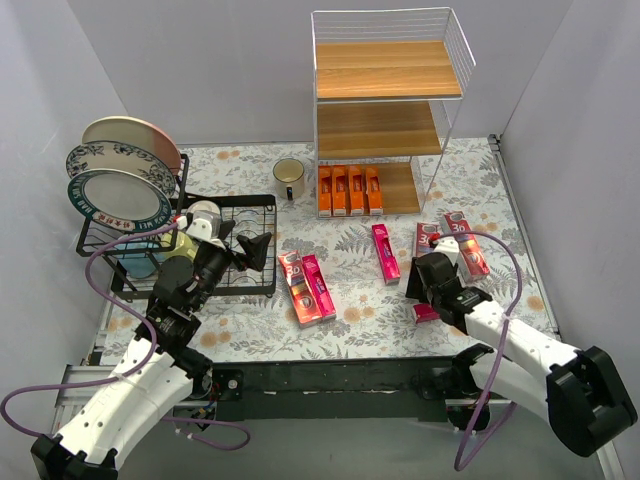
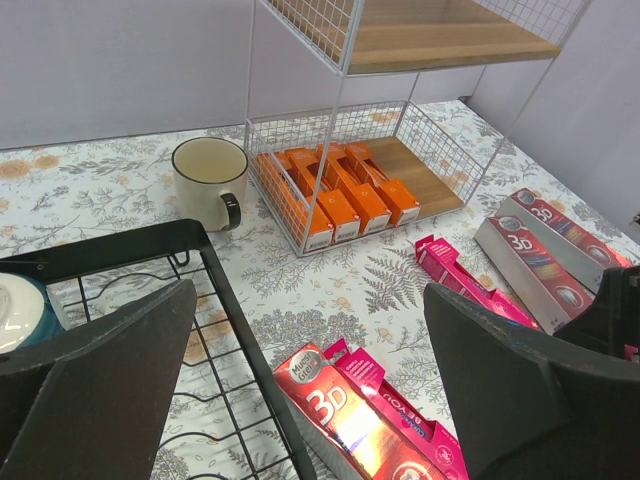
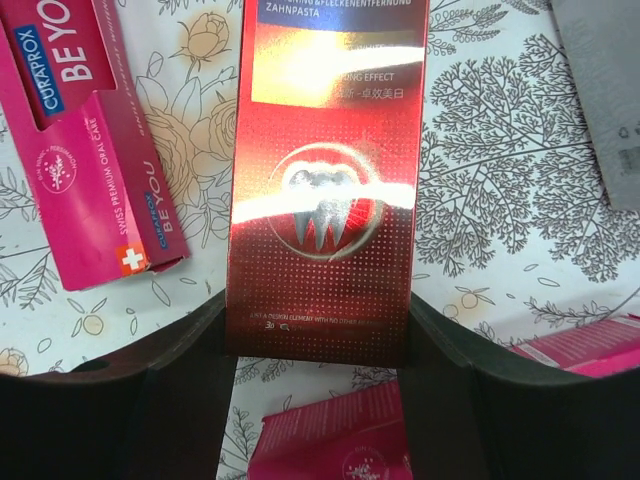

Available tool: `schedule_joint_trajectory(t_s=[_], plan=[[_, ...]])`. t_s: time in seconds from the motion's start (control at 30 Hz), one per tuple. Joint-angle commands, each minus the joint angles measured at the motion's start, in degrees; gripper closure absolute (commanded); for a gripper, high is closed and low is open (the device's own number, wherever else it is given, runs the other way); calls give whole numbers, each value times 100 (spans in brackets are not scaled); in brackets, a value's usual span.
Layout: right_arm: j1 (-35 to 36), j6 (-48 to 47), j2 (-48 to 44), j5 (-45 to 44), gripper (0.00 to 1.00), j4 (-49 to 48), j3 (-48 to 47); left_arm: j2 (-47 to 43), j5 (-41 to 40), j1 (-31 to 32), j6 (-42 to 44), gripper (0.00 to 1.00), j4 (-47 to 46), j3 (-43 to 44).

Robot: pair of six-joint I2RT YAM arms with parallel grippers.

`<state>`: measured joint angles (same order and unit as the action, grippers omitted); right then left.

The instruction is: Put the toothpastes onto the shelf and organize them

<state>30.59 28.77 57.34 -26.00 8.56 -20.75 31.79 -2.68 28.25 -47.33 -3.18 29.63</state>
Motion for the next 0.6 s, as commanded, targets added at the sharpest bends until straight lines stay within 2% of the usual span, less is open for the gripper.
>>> schedule_joint_trajectory(t_s=[0.0,0.3,0.37,0.57], plan=[[114,102,-539,-292,54,321,-340,11,22,14,75,2,19,166],[158,-732,-1541,726,66,2008,-1940,73,-22,5,101,2,10,175],[158,-847,-1594,868,70,2281,-2449,108,-22,14,110,2,2,193],[158,-1365,-1498,1447,73,2809,-3784,152,13,5,101,2,2,193]])
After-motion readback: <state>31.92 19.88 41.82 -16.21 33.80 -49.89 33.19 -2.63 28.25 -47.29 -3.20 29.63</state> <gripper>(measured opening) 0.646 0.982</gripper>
